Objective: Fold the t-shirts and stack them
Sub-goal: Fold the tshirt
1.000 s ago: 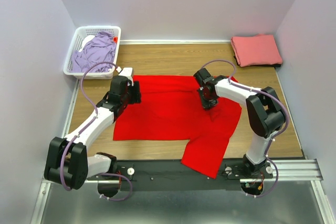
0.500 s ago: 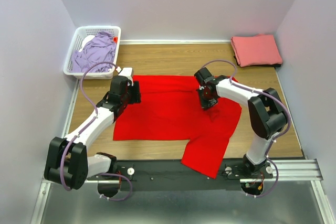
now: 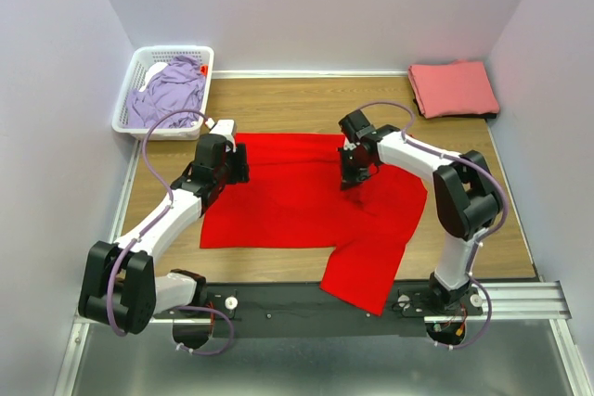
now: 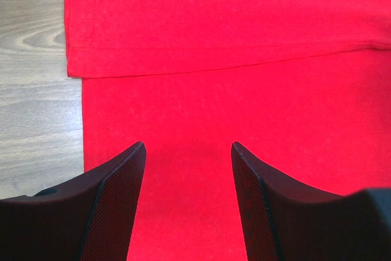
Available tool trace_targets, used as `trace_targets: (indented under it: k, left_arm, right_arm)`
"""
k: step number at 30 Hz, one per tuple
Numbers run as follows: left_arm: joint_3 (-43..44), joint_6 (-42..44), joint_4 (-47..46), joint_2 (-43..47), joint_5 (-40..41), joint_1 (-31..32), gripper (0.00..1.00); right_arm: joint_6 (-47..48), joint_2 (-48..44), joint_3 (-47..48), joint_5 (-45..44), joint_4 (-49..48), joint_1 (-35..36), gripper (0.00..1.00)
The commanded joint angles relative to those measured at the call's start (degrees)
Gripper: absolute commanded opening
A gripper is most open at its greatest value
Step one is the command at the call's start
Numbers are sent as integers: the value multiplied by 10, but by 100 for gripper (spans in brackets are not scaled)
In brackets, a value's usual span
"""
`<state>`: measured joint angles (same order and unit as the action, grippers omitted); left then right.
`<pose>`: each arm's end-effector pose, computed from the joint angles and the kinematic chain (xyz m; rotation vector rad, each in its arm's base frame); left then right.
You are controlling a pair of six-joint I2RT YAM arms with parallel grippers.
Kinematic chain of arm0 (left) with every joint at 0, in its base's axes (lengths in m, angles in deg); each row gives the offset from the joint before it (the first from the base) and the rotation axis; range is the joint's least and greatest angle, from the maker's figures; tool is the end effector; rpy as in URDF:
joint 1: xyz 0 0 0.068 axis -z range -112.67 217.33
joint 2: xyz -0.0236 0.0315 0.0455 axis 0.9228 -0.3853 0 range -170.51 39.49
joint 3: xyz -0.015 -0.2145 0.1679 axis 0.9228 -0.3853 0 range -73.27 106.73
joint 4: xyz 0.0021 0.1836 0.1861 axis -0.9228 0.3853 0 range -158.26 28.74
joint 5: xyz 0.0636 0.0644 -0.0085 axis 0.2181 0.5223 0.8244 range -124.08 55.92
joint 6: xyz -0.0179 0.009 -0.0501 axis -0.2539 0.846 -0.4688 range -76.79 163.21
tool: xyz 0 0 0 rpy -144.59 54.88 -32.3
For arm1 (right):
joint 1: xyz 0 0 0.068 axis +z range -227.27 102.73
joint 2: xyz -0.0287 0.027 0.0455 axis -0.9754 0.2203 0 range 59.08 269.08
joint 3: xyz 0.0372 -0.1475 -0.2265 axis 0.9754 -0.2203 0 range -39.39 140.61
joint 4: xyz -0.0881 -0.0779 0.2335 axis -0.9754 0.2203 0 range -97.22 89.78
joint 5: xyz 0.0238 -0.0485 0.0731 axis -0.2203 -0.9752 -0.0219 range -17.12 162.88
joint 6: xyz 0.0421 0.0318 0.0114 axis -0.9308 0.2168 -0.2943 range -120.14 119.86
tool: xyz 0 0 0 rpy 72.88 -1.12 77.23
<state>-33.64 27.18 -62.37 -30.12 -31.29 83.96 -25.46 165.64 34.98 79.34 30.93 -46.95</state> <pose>0.2487 -0.0724 0.2263 -0.0160 2.2085 -0.2657 0.3185 0.1910 0.1837 -0.1532 2.8627 0.3749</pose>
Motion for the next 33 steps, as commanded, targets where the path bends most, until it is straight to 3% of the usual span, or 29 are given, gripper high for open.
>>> trace_targets:
  k: [1, 13, 24, 29, 33]
  left_arm:
    - [13, 6, 3, -6, 4, 0, 66]
    - [15, 7, 4, -8, 6, 1, 66]
    - [15, 7, 4, -8, 6, 0, 66]
    - [15, 6, 4, -8, 6, 0, 66]
    - [15, 5, 4, -8, 5, 1, 66]
  right_arm:
    - [-40, 29, 18, 30, -7, 4, 4]
    - [-77, 31, 22, 50, -27, 4, 5]
    - [-91, 17, 27, 83, -58, 3, 26]
    - [-82, -37, 4, 77, -58, -9, 38]
    - [-77, -86, -39, 56, -60, -53, 40]
